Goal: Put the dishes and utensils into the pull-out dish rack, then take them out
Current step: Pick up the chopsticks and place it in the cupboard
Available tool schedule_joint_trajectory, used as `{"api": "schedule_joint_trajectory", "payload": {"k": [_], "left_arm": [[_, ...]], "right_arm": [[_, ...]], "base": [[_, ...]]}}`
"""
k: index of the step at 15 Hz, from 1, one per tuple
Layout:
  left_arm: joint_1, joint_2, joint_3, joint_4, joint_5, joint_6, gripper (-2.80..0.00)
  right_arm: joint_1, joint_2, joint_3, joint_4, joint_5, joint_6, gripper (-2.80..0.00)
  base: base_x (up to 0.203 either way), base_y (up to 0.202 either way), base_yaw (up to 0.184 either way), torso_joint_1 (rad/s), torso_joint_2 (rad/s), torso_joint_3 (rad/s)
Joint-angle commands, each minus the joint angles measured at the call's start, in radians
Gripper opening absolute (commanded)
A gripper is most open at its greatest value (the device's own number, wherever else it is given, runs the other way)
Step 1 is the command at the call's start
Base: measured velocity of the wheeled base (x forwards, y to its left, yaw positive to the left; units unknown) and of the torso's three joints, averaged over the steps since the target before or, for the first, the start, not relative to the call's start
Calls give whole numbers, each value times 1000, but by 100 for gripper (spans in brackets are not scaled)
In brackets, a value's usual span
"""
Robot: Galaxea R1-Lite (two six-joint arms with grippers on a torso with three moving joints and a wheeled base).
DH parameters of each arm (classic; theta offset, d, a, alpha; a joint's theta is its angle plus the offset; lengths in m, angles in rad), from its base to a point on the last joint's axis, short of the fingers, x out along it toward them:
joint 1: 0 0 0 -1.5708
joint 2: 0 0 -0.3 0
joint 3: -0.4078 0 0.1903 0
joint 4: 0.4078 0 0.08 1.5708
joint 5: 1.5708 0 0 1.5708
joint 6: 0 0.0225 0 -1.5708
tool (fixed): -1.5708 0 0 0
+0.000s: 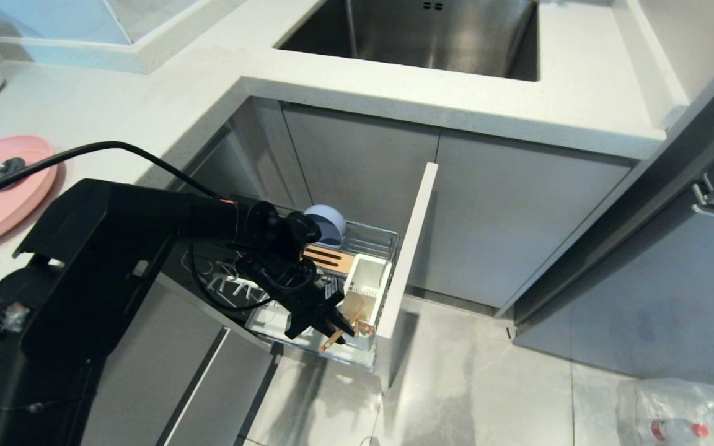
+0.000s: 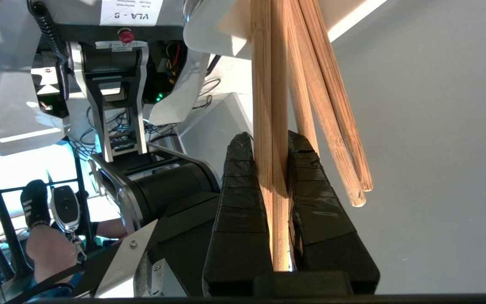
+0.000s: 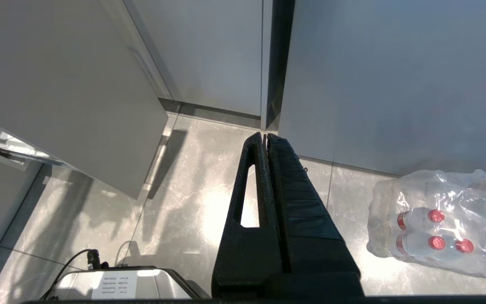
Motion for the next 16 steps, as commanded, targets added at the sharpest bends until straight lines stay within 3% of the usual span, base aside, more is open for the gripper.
{"api": "schedule_joint_trajectory", "payload": {"k": [1, 2, 9, 16], "left_arm": [[1, 3, 0, 6, -3, -4, -280], [0, 3, 0, 5, -2, -4, 0], [0, -11, -14, 8, 31, -8, 0], [1, -143, -9, 40, 73, -22, 0]], "right_arm": [[0, 2, 0, 0, 0, 0, -280], [0, 2, 0, 0, 0, 0, -280], [0, 2, 0, 0, 0, 0, -280], [1, 2, 0, 0, 0, 0, -280]], "base": [[0, 0, 0, 0, 0, 0], [0, 0, 0, 0, 0, 0], [0, 0, 0, 0, 0, 0], [0, 0, 0, 0, 0, 0]]}}
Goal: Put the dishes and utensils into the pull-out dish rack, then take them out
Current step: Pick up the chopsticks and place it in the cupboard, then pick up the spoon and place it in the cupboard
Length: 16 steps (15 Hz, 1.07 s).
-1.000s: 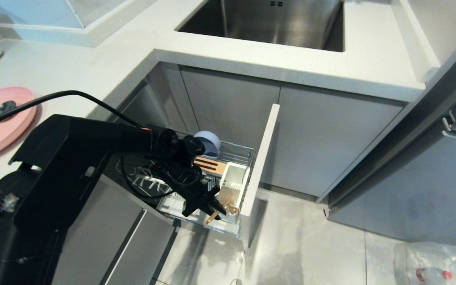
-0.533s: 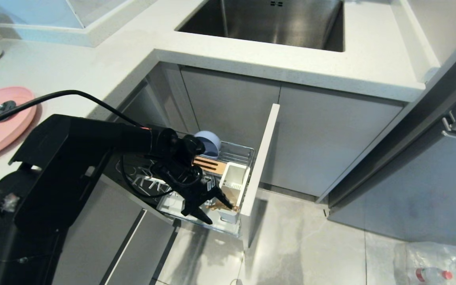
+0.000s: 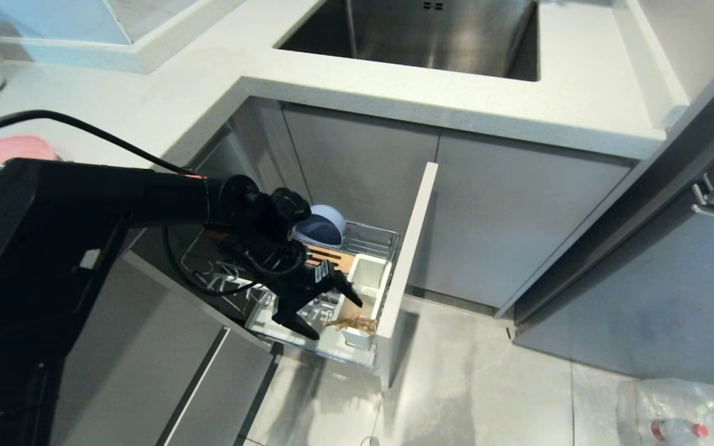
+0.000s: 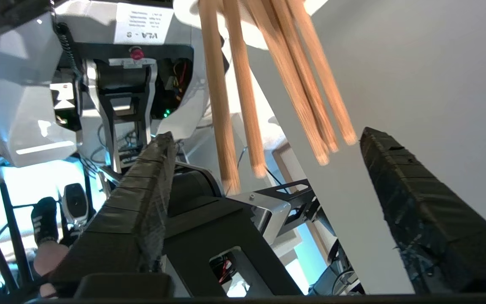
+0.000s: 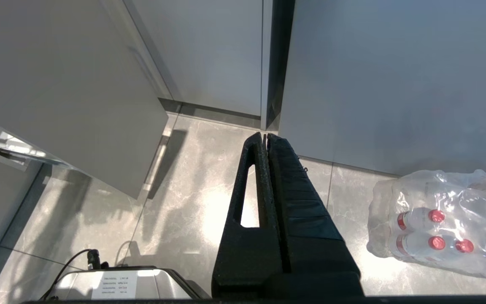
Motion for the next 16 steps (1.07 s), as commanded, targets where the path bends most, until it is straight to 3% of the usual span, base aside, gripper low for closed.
{"api": "schedule_joint_trajectory", "payload": {"k": [1, 6, 7, 16], "left_arm": [[0, -53, 1, 11, -1, -5, 0], [0, -163, 16, 26, 0, -5, 0], [0, -191, 20, 27, 1, -6, -280], [-52, -498, 8, 128, 8, -6, -280]], "right_arm": [[0, 2, 0, 0, 0, 1, -280], [0, 2, 0, 0, 0, 1, -280], [0, 2, 0, 0, 0, 1, -280], [0, 2, 0, 0, 0, 1, -280]], "base": [[0, 0, 0, 0, 0, 0], [0, 0, 0, 0, 0, 0], [0, 0, 0, 0, 0, 0], [0, 0, 0, 0, 0, 0]]}}
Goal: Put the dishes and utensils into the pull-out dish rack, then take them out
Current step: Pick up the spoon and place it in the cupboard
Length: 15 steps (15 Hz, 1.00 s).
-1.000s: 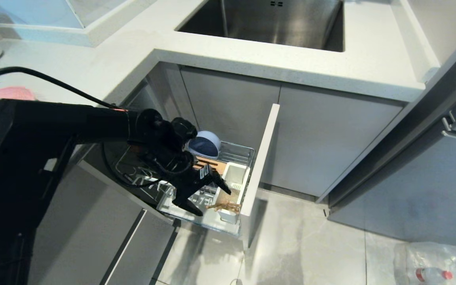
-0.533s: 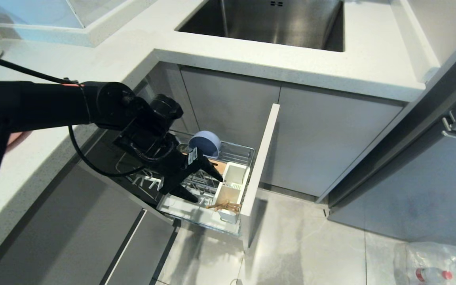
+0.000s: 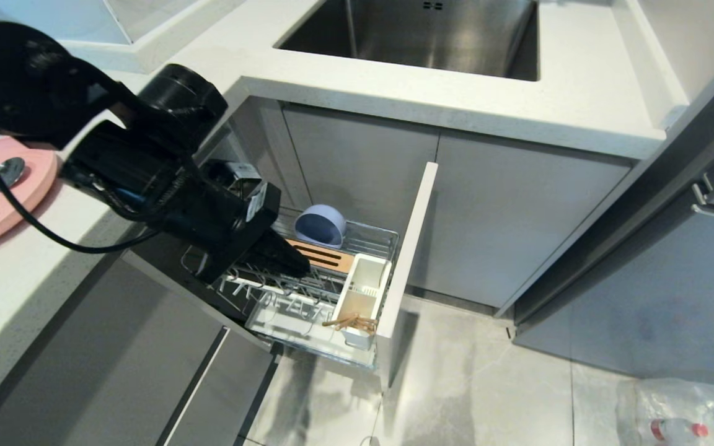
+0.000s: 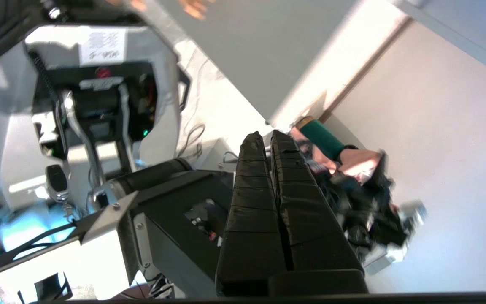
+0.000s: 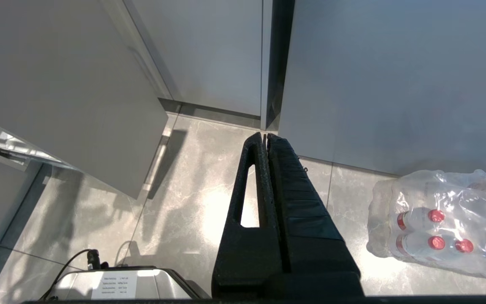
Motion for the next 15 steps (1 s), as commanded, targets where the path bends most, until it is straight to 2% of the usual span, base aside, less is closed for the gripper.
{"api": "schedule_joint_trajectory", "payload": {"k": [1, 4, 6, 9, 15], "left_arm": [[-12, -121, -7, 10, 0, -3, -280], [-4, -273, -46, 25, 43, 0, -280], [72, -359, -84, 25, 83, 17, -280], [285, -437, -114, 8, 95, 112, -280], [727, -508, -110, -29, 97, 379, -280]], "right_arm": [[0, 2, 0, 0, 0, 0, -280], [0, 2, 0, 0, 0, 0, -280], [0, 2, 0, 0, 0, 0, -280], [0, 2, 0, 0, 0, 0, -280], [0, 2, 0, 0, 0, 0, -280]], "base": [[0, 0, 0, 0, 0, 0], [0, 0, 0, 0, 0, 0], [0, 0, 0, 0, 0, 0], [0, 0, 0, 0, 0, 0], [0, 0, 0, 0, 0, 0]]}}
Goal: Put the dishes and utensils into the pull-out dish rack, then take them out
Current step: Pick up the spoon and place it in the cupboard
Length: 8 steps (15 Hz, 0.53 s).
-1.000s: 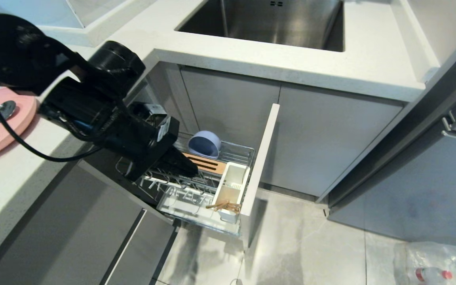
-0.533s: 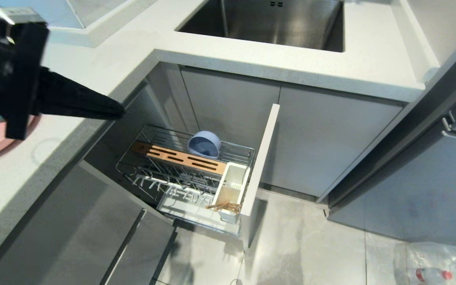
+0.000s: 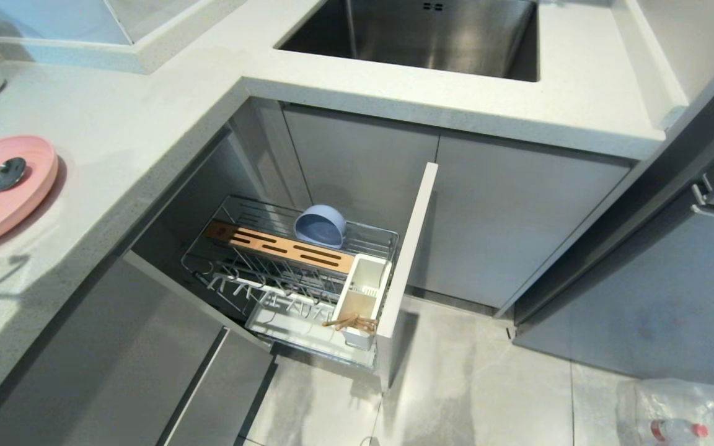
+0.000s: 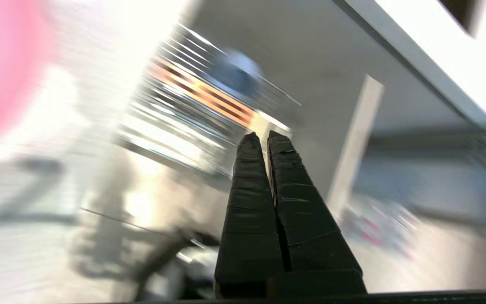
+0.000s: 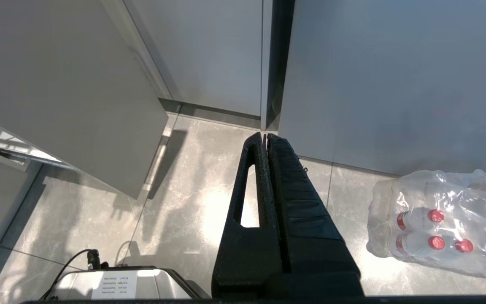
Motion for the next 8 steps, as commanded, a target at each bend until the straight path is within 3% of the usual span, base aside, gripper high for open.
{"api": "schedule_joint_trajectory", "payload": {"k": [1, 4, 6, 8], "left_arm": [[132, -14, 11, -11, -2, 46, -280], [366, 6, 84, -142, -5, 163, -280], [463, 41, 135, -219, -6, 266, -280], [538, 94, 140, -224, -8, 358, -280]], "right_arm": [[0, 2, 0, 0, 0, 1, -280], [0, 2, 0, 0, 0, 2, -280], [0, 2, 0, 0, 0, 0, -280], [0, 2, 0, 0, 0, 1, -280]], "base": [[0, 0, 0, 0, 0, 0], [0, 0, 0, 0, 0, 0], [0, 0, 0, 0, 0, 0], [0, 0, 0, 0, 0, 0]]}}
